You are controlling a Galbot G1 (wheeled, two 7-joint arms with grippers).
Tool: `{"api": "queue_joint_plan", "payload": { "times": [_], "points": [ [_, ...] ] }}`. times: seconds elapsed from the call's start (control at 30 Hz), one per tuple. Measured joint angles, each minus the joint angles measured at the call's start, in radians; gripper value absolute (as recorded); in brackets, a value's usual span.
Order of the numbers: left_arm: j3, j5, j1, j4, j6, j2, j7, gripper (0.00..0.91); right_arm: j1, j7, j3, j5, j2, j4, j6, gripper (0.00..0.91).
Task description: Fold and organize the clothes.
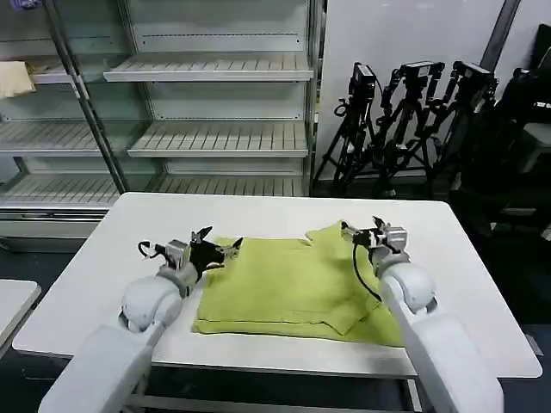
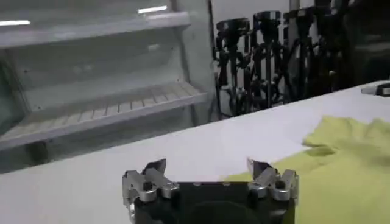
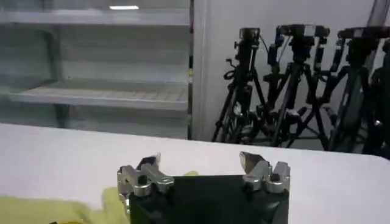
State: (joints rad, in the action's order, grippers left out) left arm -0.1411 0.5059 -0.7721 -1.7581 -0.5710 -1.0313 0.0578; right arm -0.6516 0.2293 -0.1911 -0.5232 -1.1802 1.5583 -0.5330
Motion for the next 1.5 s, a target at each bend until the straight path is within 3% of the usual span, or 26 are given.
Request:
{"api": "queue_joint_plan", "payload": {
  "times": [0.33,0.57,0.6,0.63,0.67,0.7,1.5],
  "points": [
    [0.032,0.078,0.099,0.178,-0.006,-0.002,-0.039,0.907,0.118,-0.002,0.040,0.001,-0.065,-0.225,0.006,0.907],
    [0.043,0.109,0.125,0.247,-0.007,-0.012,-0.055,0.907,0.147,-0.005,0.054,-0.006,-0.087,-0.298,0.000,0.907],
    [0.044,0.111,0.128,0.254,-0.007,-0.012,-0.056,0.907,0.150,-0.005,0.055,-0.009,-0.090,-0.305,-0.002,0.897],
    [0.045,0.113,0.130,0.260,-0.007,-0.011,-0.057,0.907,0.153,-0.005,0.056,-0.011,-0.093,-0.313,-0.004,0.736],
    [0.046,0.115,0.133,0.265,-0.007,-0.010,-0.058,0.121,0.155,-0.006,0.058,-0.014,-0.096,-0.318,-0.006,0.302],
    [0.046,0.116,0.136,0.271,-0.007,-0.010,-0.057,0.010,0.157,-0.006,0.059,-0.017,-0.098,-0.323,-0.008,0.000],
    [0.056,0.136,0.149,0.317,-0.007,-0.001,-0.109,0.010,0.158,-0.029,0.063,-0.033,-0.122,-0.349,0.014,0.000]
  ]
}}
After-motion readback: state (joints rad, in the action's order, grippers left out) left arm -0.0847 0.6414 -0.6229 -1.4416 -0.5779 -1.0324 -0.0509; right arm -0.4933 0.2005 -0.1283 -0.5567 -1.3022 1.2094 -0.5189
